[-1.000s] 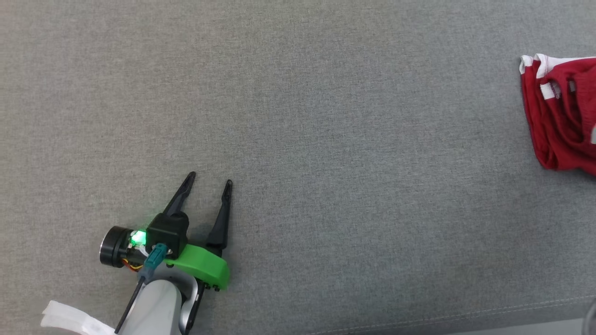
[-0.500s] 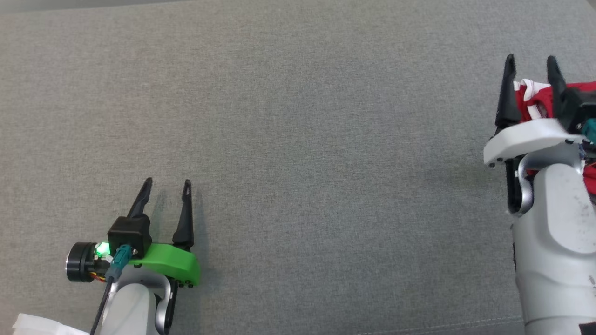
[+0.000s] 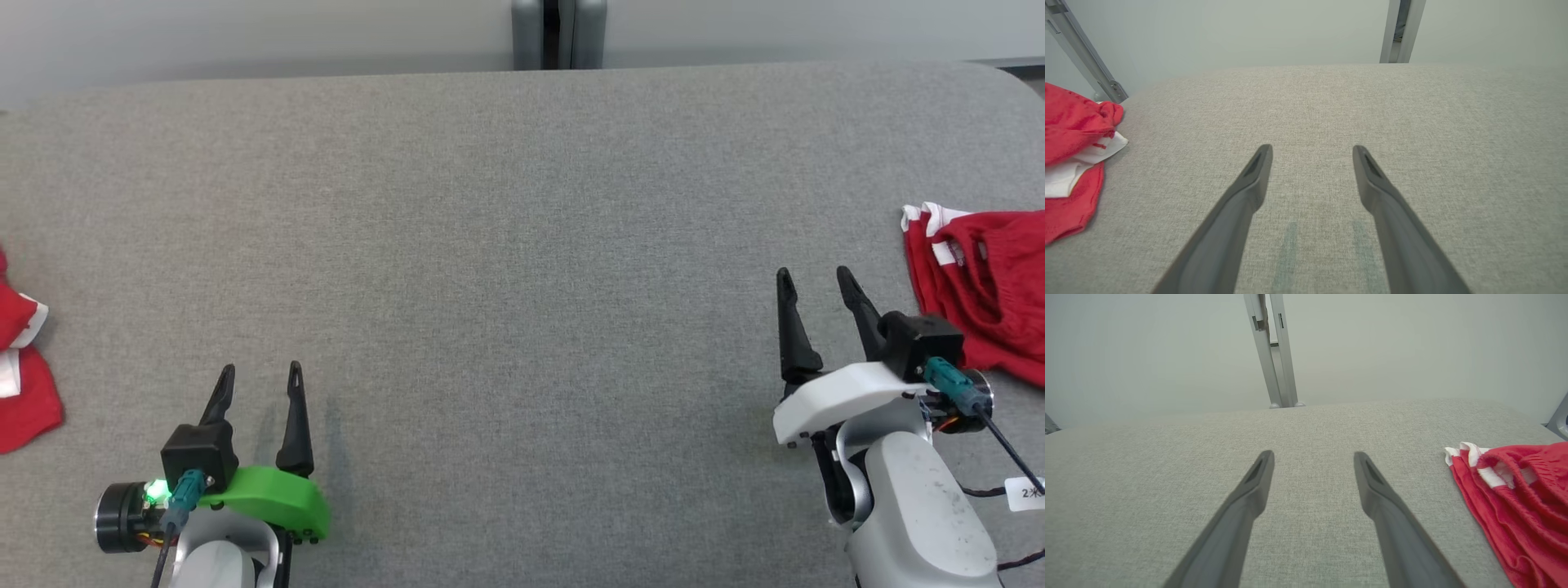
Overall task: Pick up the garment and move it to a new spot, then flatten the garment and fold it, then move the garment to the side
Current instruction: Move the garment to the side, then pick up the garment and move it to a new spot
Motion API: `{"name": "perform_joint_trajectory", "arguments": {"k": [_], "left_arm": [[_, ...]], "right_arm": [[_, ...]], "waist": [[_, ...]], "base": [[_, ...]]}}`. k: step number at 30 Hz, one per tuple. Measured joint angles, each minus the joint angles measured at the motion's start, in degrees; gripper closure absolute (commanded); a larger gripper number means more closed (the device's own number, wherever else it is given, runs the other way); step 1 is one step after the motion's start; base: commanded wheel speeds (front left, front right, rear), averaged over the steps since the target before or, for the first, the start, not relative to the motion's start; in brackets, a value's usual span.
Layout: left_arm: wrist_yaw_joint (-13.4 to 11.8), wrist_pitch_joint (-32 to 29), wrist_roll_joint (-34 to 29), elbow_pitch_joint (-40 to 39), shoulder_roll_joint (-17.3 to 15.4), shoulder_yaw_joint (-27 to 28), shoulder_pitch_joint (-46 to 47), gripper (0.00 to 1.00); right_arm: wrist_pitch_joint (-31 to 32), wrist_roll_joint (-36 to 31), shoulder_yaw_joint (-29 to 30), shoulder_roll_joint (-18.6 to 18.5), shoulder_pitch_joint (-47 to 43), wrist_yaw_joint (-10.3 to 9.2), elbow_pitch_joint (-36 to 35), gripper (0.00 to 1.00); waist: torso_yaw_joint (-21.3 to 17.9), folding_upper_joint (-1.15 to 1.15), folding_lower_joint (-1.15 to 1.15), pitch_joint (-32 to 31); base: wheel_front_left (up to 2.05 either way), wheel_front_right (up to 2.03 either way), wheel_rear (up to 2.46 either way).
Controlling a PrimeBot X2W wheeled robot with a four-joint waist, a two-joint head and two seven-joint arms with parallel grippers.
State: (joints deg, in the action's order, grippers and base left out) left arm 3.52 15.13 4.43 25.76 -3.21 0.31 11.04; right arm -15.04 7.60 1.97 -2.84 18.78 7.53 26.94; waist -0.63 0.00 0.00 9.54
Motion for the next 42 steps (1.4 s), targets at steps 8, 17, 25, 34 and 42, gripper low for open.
{"name": "perform_joint_trajectory", "arguments": {"k": [8,17,25,34,42], "left_arm": [[-0.6,0.0,0.7,-0.8,0.2,1.3,-3.8,0.0],[-1.0,0.0,1.5,-1.1,0.3,1.4,-5.8,0.0],[-1.4,0.0,2.1,-1.5,0.3,0.8,-5.7,0.0],[-2.0,0.0,2.5,-1.9,0.4,1.7,-4.8,0.0],[-2.6,0.0,3.1,-1.6,0.3,3.0,-5.0,0.0]], "right_arm": [[0.0,0.9,-1.6,0.0,-2.4,0.0,-0.6,0.0],[0.0,1.9,-2.6,0.0,-4.5,0.0,-0.5,0.0],[0.0,2.3,-4.3,0.0,-4.6,0.0,-0.4,0.0],[0.0,1.8,-7.4,0.0,-4.3,0.0,0.6,0.0],[0.0,1.8,-9.9,0.0,-3.3,0.0,2.4,0.0]], "waist": [[0.5,0.0,0.0,-4.3],[1.0,0.0,0.0,-7.9],[2.6,0.0,0.0,-6.9],[9.4,0.0,0.0,-5.6],[18.7,0.0,0.0,-4.7]], "base": [[0.0,0.0,0.0],[0.0,0.0,0.0],[0.0,0.0,0.0],[0.0,0.0,0.0],[0.0,0.0,0.0]]}}
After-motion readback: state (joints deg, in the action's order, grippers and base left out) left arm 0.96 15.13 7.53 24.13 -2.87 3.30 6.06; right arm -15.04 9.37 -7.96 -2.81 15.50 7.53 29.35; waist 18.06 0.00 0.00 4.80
